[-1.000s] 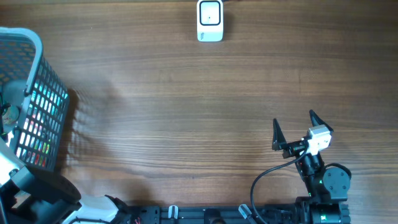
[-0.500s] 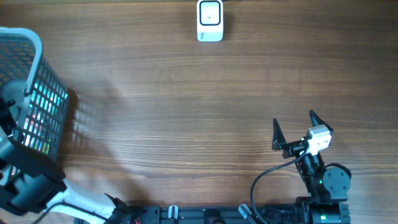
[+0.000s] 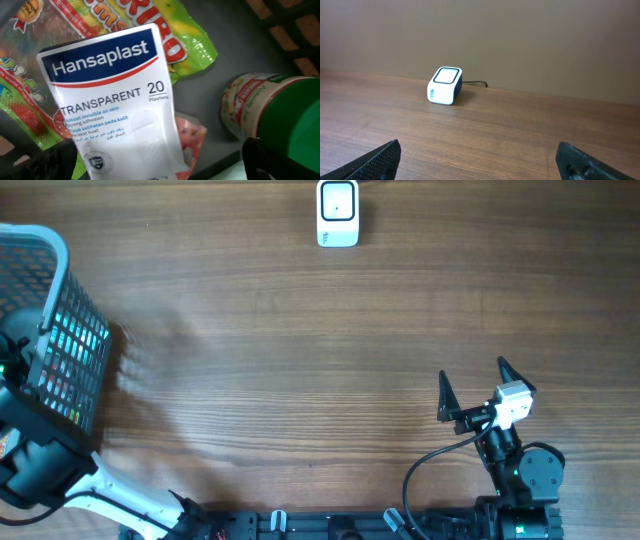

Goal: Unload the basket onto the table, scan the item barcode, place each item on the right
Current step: 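Lower the left gripper into the basket and grasp the Hansaplast pack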

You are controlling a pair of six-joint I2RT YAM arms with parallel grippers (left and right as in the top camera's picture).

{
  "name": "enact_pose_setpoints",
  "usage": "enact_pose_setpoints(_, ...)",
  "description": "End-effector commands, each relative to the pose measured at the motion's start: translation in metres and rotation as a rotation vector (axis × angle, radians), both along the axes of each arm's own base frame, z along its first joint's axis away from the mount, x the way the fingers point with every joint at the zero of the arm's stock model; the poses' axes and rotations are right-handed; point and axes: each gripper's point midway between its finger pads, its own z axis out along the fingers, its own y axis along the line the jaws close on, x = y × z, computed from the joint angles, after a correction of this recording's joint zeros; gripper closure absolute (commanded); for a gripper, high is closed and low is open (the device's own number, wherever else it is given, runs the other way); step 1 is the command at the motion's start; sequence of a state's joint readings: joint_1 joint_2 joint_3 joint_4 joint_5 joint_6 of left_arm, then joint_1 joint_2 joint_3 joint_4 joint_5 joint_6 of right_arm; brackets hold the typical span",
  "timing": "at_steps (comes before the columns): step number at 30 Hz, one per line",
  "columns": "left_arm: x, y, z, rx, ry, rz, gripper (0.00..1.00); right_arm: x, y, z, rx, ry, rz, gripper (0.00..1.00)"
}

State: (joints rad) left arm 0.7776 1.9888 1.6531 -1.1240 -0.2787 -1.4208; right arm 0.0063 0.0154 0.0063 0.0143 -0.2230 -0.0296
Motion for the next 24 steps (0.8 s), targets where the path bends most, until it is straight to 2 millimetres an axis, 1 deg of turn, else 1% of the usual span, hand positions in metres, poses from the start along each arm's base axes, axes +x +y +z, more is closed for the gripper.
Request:
enact_pose_setpoints(1,-0.005,-0.008,-0.017,-0.063,0.021,0.034,0.00,0.000,-0.001,0.001,0.010,-0.004,-0.011,0.00)
enact_pose_setpoints(5,-0.009,-0.012,-0.023,-0.091,0.050,0.034,0.00,0.000,-0.001,0.001,0.010,-0.004,-0.011,0.00)
enact_pose_setpoints(10,-0.010,-0.013,-0.029,-0.104,0.064,0.034,0.00,0.000,-0.001,0.001,0.010,-0.004,-0.011,0.00)
enact_pose_setpoints(13,-0.013,-0.016,-0.036,-0.124,0.085,0.034,0.00,0.000,-0.001,0.001,0.010,-0.004,-0.011,0.00)
enact_pose_setpoints(17,-0.018,-0.021,-0.054,-0.165,0.127,0.035,0.00,0.000,-0.001,0.001,0.010,-0.004,-0.011,0.00)
enact_pose_setpoints(20,-0.025,-0.029,-0.071,-0.187,0.150,0.035,0.00,0.000,-0.001,0.001,0.010,-0.004,-0.011,0.00)
enact_pose_setpoints(21,-0.027,-0.030,-0.073,-0.191,0.155,0.035,0.02,0.000,-0.001,0.001,0.010,-0.004,-0.011,0.00)
enact_pose_setpoints(22,-0.027,-0.031,-0.073,-0.193,0.157,0.035,0.09,0.000,-0.001,0.001,0.010,-0.004,-0.011,0.00)
enact_pose_setpoints(23,-0.027,-0.031,-0.073,-0.194,0.157,0.034,0.20,0.000,-0.001,0.001,0.010,-0.004,-0.011,0.00)
enact_pose_setpoints(24,-0.027,-0.031,-0.073,-0.195,0.158,0.028,0.24,0.000,-0.001,0.001,0.010,-0.004,-0.011,0.00)
